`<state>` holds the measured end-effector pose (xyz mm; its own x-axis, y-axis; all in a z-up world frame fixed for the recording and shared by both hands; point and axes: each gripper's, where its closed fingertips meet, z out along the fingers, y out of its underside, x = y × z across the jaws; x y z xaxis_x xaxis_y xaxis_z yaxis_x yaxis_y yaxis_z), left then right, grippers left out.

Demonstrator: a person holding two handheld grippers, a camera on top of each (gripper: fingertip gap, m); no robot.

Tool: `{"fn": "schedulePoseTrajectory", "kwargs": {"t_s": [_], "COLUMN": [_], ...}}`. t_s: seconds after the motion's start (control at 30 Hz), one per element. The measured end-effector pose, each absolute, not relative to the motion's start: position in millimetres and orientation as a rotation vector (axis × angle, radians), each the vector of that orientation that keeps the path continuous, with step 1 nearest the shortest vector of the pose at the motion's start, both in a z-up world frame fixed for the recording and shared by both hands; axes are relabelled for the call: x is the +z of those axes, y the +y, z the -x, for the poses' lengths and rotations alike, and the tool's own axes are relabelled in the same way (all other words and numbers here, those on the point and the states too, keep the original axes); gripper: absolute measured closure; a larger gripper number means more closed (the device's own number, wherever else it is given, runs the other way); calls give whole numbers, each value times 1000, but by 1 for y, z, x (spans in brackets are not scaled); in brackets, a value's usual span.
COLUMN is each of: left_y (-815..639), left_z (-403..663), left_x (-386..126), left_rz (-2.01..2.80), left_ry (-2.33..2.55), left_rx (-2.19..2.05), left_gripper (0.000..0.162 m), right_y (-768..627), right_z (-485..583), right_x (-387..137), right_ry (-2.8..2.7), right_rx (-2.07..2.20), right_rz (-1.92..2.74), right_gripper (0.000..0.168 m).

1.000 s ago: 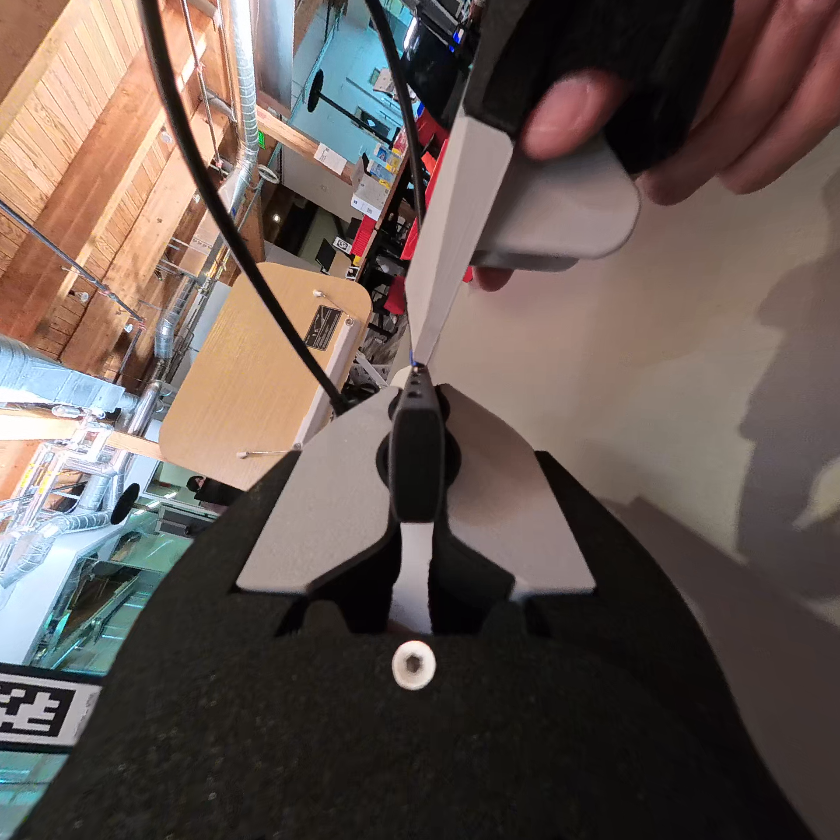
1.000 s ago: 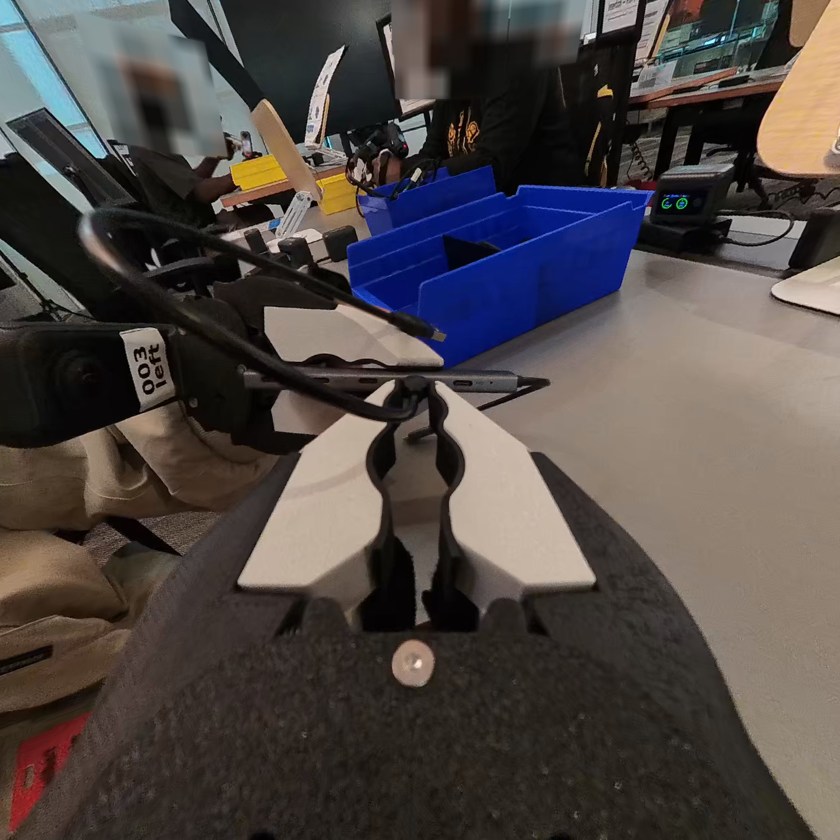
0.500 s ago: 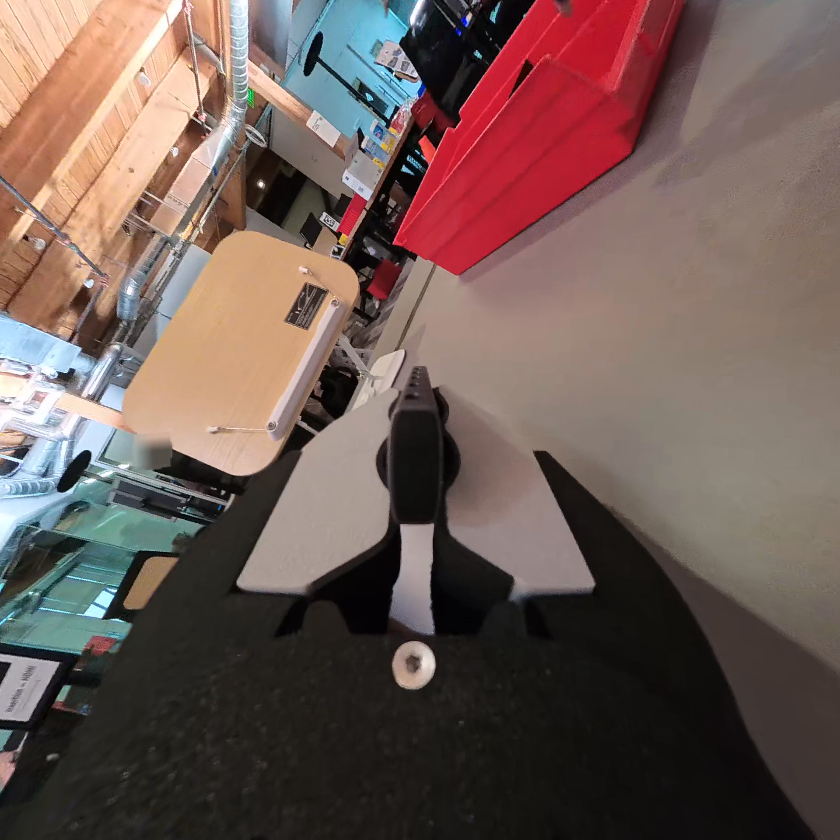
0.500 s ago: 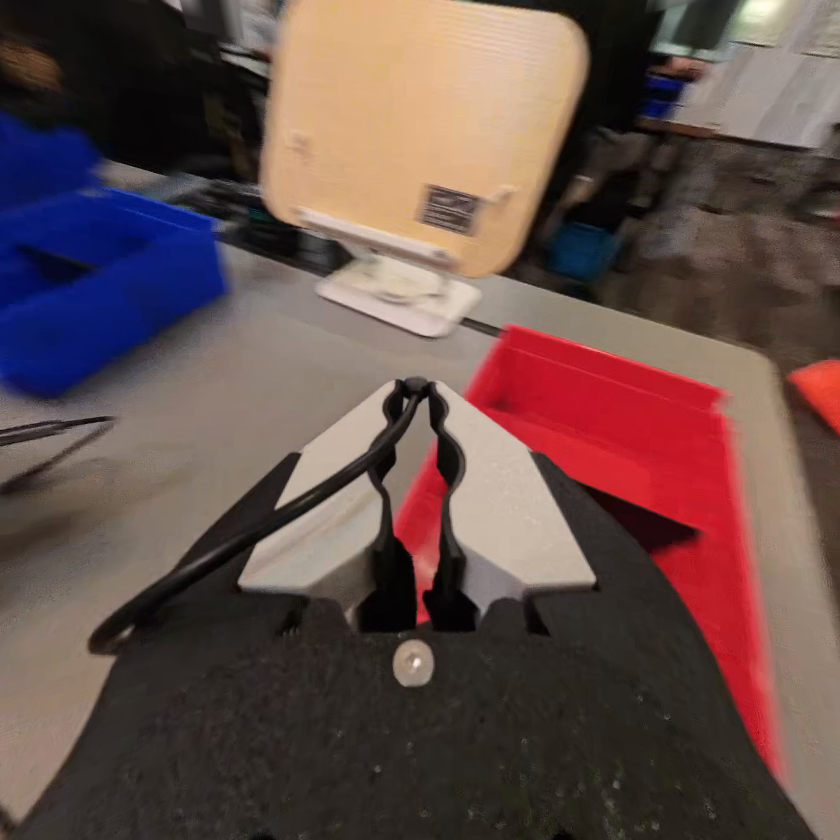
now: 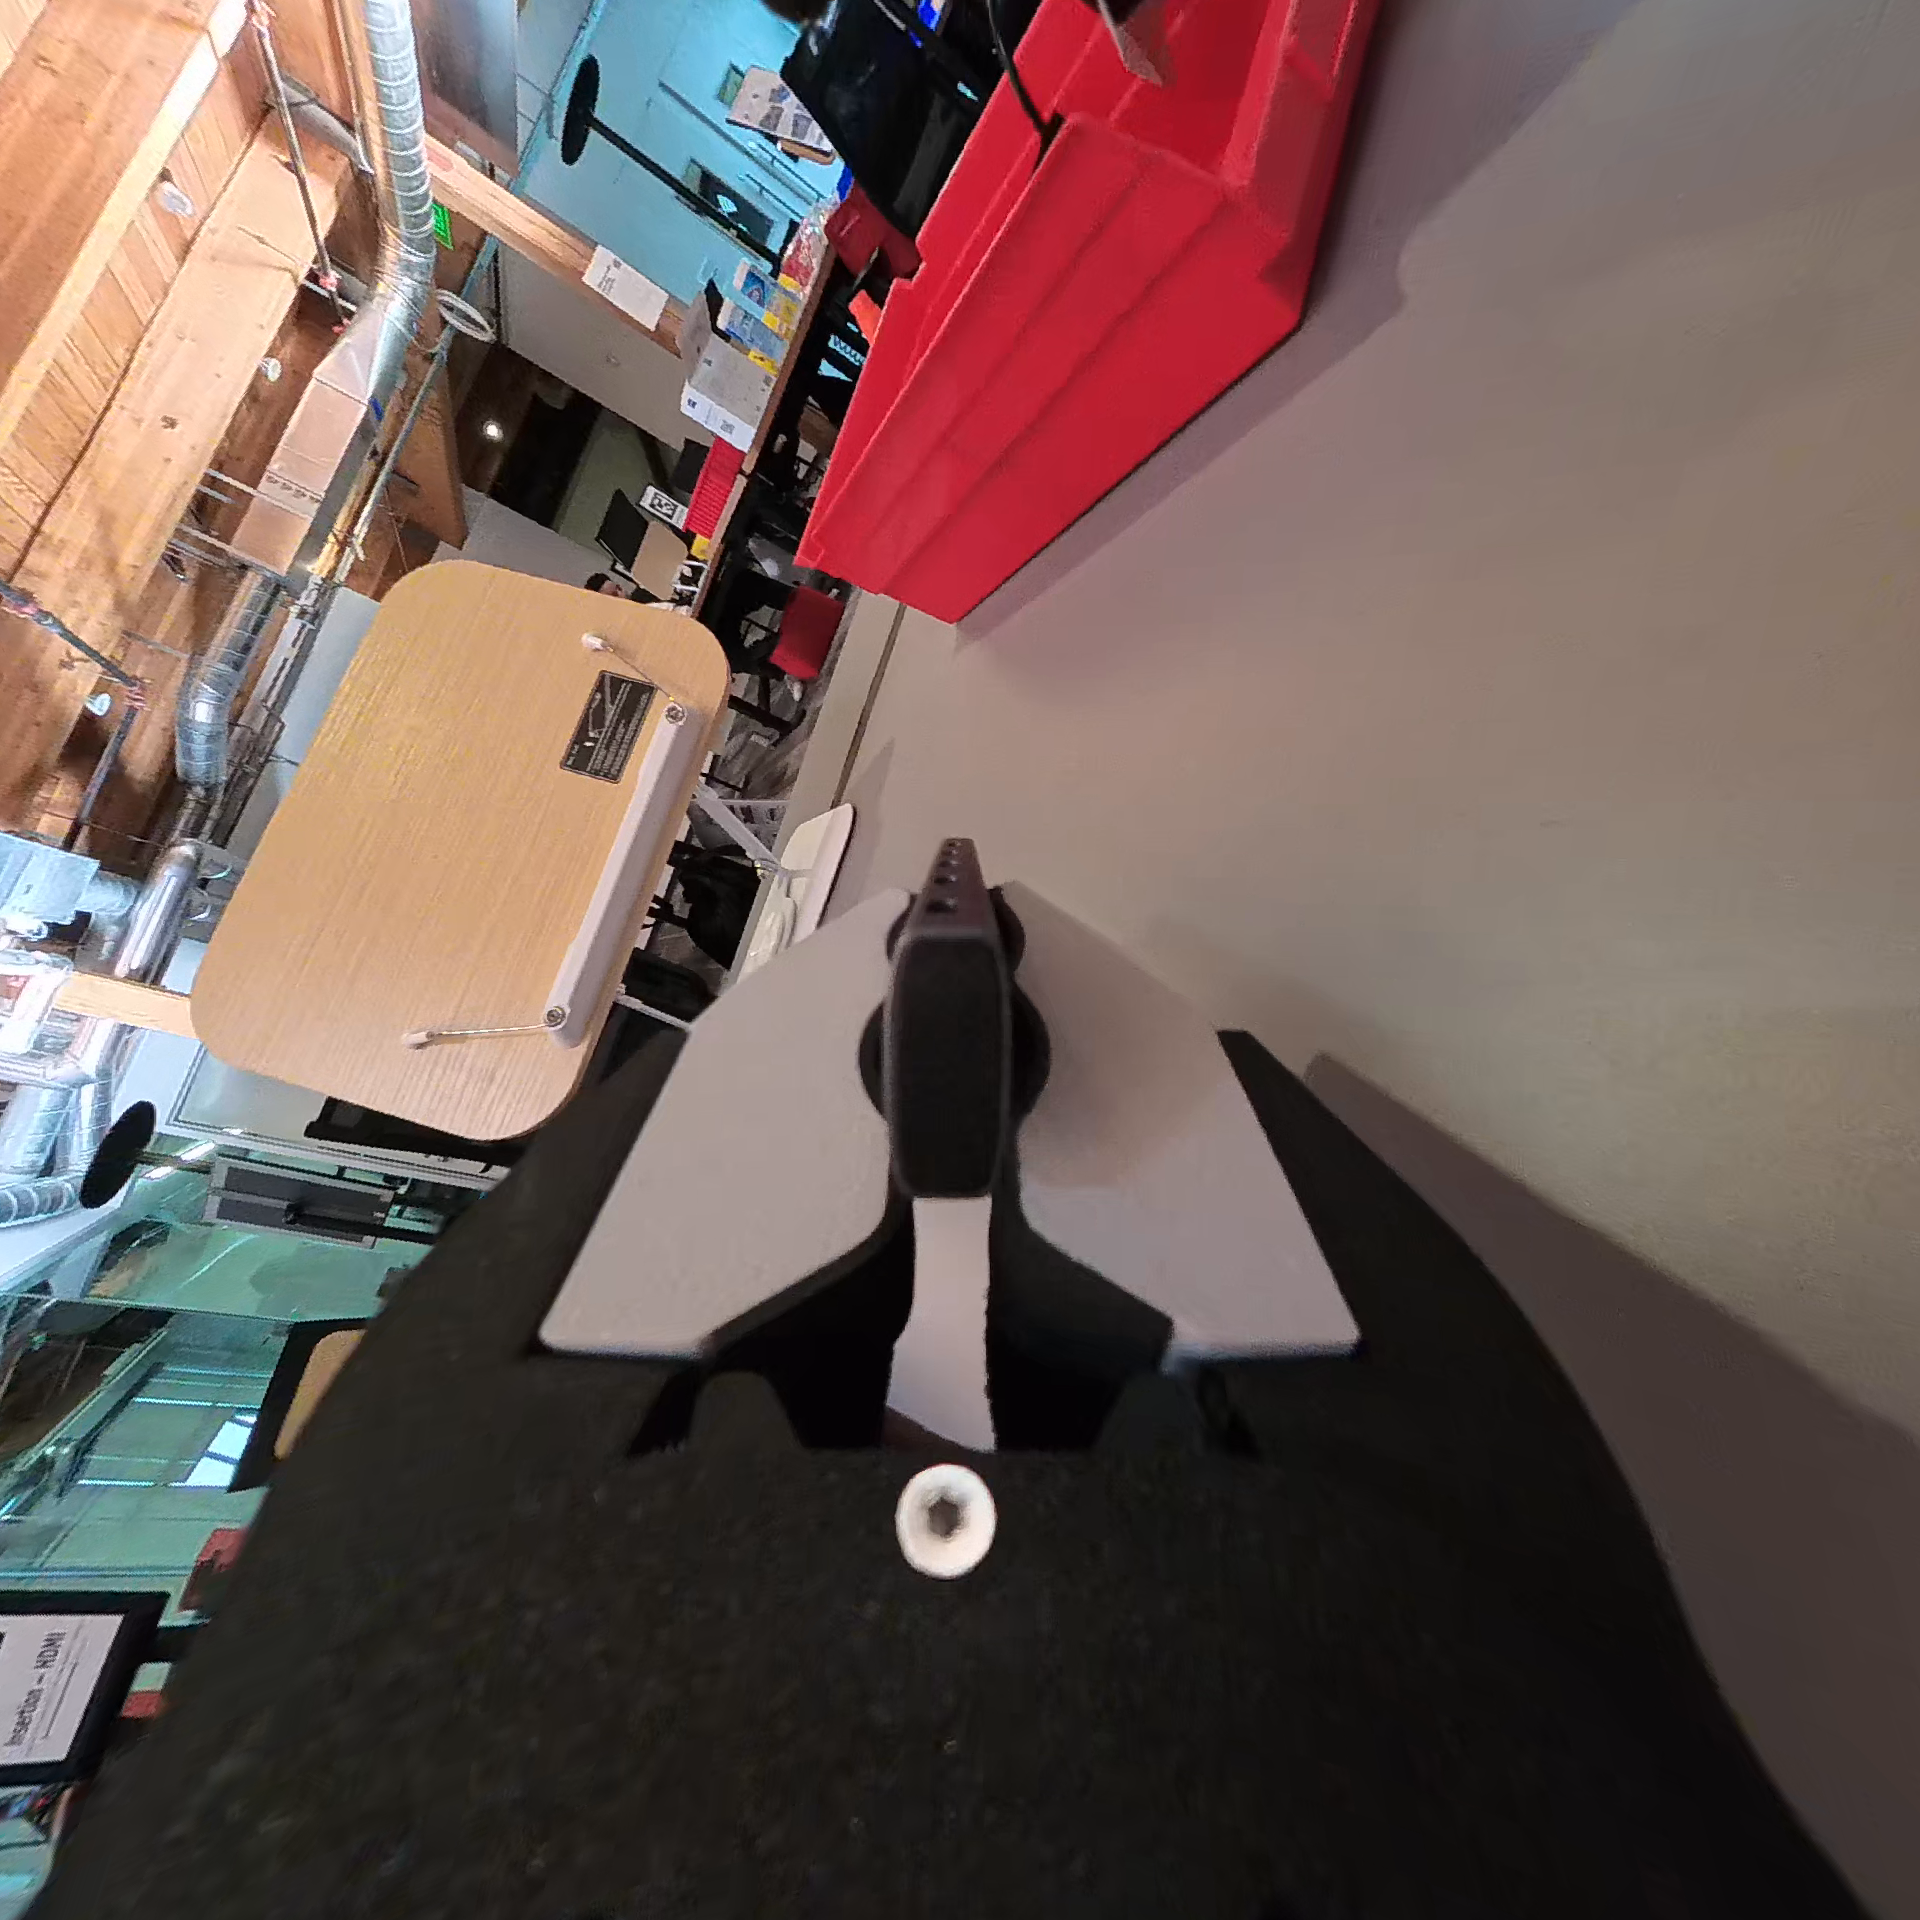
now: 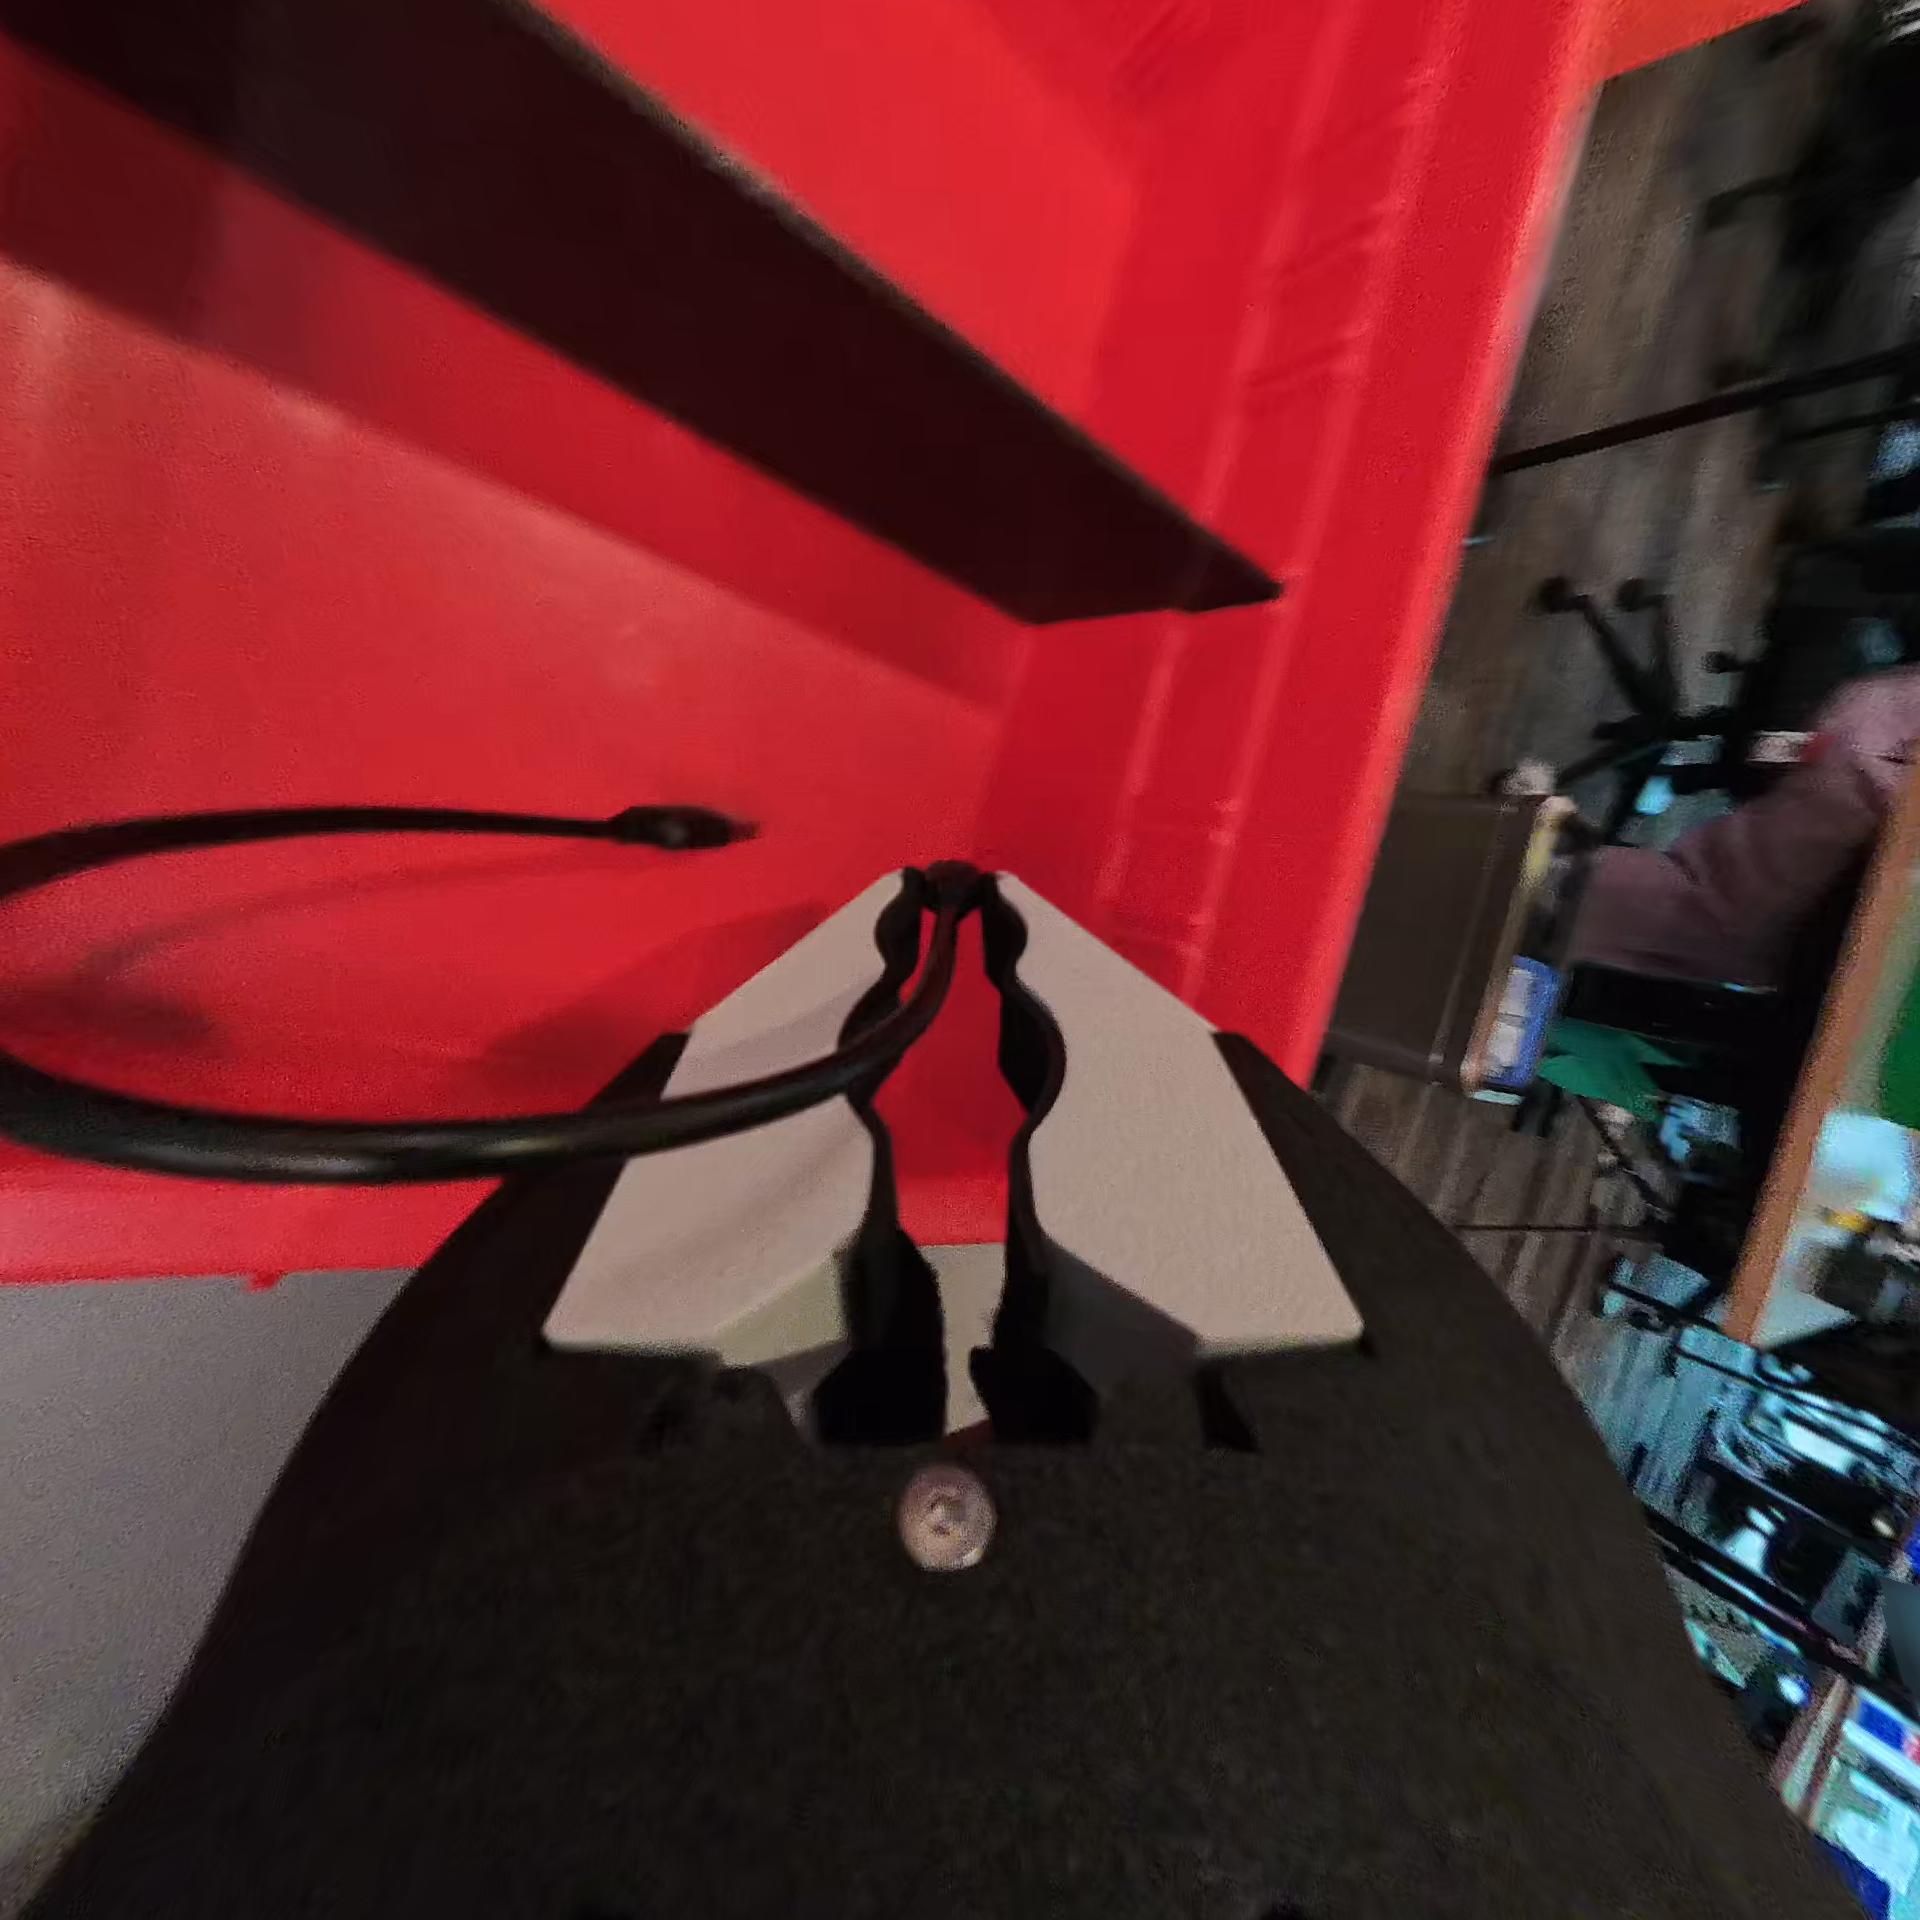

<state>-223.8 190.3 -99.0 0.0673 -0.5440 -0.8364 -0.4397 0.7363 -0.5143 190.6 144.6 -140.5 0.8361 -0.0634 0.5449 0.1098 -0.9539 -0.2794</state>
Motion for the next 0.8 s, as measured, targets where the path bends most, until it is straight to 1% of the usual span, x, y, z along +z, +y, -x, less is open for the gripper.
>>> {"fn": "schedulePoseTrajectory", "kwargs": {"t_s": [0.07,0.2,0.33,0.47,0.67,0.73,0.8], "left_y": [191,194,194,193,195,198,200], "left_z": [225,227,229,229,230,231,232], "left_x": [-101,-104,-106,-107,-106,-103,-96], "left_rz": [838,862,869,872,895,914,938], "left_ry": [1559,1563,1571,1579,1565,1541,1497], "left_rx": [-94,-102,-102,-100,-114,-120,-161], "left_gripper": [152,152,152,152,152,152,152], "right_y": [140,140,152,166,172,170,176], "right_z": [-175,-159,-155,-146,-163,-162,-151], "right_x": [-157,-171,-170,-166,-164,-159,-140], "right_ry": [-85,-162,-150,-100,178,160,106], "right_rx": [-682,-571,-537,-401,-344,-337,-299], "right_rz": [2806,2864,2826,2748,2693,2687,2616], "right_gripper": [159,159,143,126,122,121,121]}}
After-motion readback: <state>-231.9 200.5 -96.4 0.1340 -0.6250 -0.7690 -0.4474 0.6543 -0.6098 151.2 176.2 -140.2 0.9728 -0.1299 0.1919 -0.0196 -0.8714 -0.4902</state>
